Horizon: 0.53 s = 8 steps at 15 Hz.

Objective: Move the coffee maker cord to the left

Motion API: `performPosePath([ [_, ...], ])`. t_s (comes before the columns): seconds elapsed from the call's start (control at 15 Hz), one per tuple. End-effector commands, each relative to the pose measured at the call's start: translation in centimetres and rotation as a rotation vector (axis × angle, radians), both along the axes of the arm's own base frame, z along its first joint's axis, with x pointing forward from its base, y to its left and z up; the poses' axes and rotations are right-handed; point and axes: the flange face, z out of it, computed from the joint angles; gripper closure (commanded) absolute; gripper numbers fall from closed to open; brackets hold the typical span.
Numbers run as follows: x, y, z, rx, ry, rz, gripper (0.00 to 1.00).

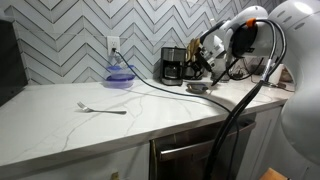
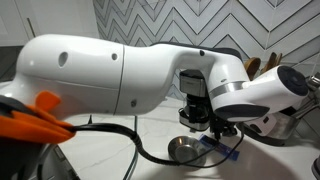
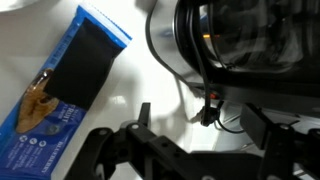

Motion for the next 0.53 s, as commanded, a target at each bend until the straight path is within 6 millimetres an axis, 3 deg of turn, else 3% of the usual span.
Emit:
performPosePath([
  [0.0, 1.0, -0.5, -1.3, 0.046, -0.028, -0.065, 0.41],
  [0.13, 1.3, -0.4, -1.7, 0.07, -0.039, -0.083, 0.56],
  [0.47, 2.0, 0.2, -2.3, 0.107, -0.051, -0.094, 0.78],
])
